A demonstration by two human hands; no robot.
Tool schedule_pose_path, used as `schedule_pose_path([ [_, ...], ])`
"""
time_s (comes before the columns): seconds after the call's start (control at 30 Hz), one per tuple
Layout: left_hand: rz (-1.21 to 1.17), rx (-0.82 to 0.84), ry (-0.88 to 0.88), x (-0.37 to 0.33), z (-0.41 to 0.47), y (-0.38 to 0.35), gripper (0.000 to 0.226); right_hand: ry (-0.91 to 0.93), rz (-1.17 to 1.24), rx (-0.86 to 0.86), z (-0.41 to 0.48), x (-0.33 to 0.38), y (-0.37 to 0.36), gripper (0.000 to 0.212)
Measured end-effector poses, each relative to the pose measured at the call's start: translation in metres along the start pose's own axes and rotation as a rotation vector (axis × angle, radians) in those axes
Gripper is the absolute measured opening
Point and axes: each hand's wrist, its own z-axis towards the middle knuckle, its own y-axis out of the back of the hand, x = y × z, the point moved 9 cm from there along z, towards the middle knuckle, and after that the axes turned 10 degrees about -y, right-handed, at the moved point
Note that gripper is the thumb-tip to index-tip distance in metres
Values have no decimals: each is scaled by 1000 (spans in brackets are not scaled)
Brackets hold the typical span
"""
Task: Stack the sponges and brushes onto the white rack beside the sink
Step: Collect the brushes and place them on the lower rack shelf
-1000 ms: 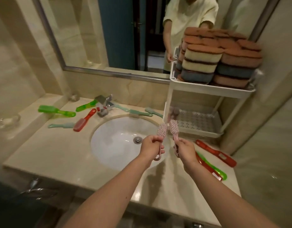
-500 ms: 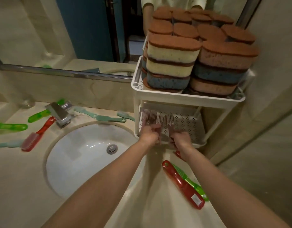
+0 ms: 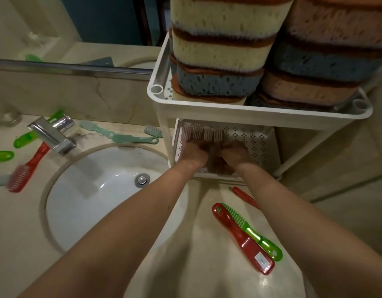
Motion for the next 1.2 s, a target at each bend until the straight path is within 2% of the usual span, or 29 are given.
schedule_pose_path([
  [0.1,52,3,-44,1,3,-4,21,39,-70,-61,6,3,1,18],
  [0.23,303,-66,-212,-10,-5,0,27,29,-134,-114,9,-2,3,22],
  [0.47,308,-2,-208,0,-12,-5,31,80,-209,-103,4,-4,-4,22],
  [0.6,253,-38,-199,1,-19,0,31,92,-92,-161,-5,-3,4,11],
  [0.7,91,-144,-214,5,-39,14,41,174,-1,-194,-26,7,2,16],
  [0.83,-133,-263,-303,6,-80,42,44,385,369,-231,-79,19,-3,24],
  [1.03,-218,-456,-239,40,-152,100,43,431,404,-71,-140,31,-64,17],
  [1.2,-264,-628,-128,93,-215,153,42,458,335,136,-198,37,-134,24],
])
